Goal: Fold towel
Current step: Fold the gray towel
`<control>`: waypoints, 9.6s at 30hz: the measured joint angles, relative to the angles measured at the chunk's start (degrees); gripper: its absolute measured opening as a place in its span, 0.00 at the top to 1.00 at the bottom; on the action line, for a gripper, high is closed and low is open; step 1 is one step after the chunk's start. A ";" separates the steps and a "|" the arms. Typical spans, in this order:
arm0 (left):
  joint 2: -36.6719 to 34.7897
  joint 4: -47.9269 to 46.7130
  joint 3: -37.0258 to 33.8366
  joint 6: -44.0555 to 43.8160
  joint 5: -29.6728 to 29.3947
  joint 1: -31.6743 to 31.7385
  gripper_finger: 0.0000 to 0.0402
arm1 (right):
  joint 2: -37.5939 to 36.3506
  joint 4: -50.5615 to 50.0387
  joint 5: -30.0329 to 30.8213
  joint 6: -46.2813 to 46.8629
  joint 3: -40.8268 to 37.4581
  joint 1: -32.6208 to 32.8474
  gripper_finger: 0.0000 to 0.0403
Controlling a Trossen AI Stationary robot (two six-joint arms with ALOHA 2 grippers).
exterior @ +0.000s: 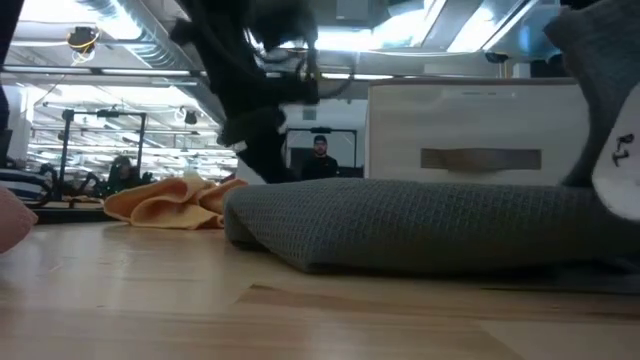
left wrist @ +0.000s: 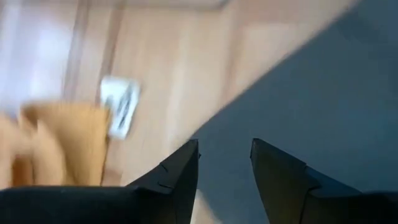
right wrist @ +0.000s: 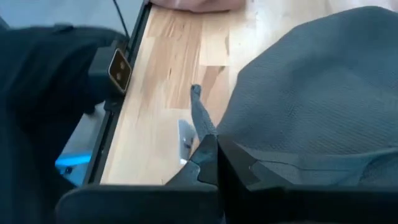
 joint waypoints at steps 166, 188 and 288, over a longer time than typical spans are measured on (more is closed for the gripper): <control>-34.80 -22.10 36.44 6.44 -45.98 -50.80 1.00 | -11.54 -44.86 46.58 -40.32 61.61 11.41 1.00; -21.33 -39.90 12.35 -45.24 -44.97 -51.11 1.00 | -2.90 -48.25 27.67 8.84 13.98 5.92 1.00; -17.68 -22.59 -4.63 -47.78 -40.70 -47.03 1.00 | 6.99 -27.61 -31.60 -9.19 2.45 -16.52 0.54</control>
